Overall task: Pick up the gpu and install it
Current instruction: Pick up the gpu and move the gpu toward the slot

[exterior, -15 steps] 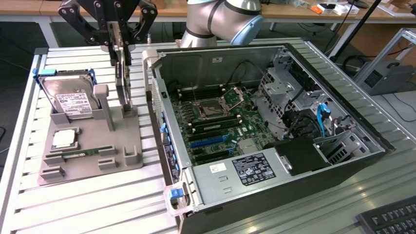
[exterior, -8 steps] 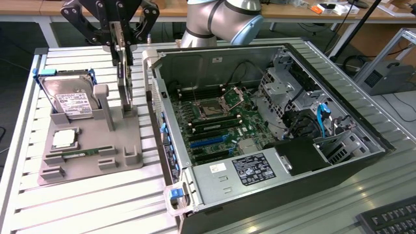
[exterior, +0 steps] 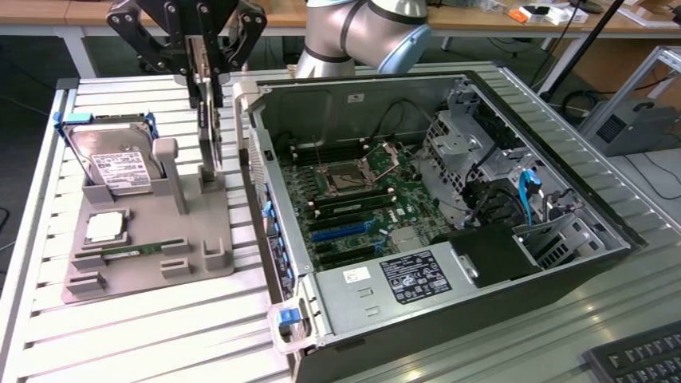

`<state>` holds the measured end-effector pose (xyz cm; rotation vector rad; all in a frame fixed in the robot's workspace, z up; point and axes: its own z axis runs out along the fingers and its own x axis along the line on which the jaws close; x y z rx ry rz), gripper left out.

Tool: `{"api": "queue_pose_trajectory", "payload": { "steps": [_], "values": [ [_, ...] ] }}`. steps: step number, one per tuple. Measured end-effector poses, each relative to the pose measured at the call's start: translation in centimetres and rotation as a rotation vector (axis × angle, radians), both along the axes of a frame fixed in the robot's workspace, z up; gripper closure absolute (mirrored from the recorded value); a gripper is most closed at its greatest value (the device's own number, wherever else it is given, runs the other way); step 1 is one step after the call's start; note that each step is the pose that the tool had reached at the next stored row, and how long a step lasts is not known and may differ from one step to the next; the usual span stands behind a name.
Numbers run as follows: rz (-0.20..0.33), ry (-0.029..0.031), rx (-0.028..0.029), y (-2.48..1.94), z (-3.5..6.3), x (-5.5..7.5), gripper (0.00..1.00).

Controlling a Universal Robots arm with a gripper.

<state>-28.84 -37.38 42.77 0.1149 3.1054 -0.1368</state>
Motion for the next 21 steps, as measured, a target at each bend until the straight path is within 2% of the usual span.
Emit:
{"api": "queue_pose_trajectory", "payload": {
  "steps": [10, 21],
  "values": [
    [0.000, 0.0001, -0.0010, -0.10, 0.00, 0.7, 0.73],
    [0.000, 0.0000, -0.0017, -0.45, -0.01, 1.5, 0.73]
  ]
}}
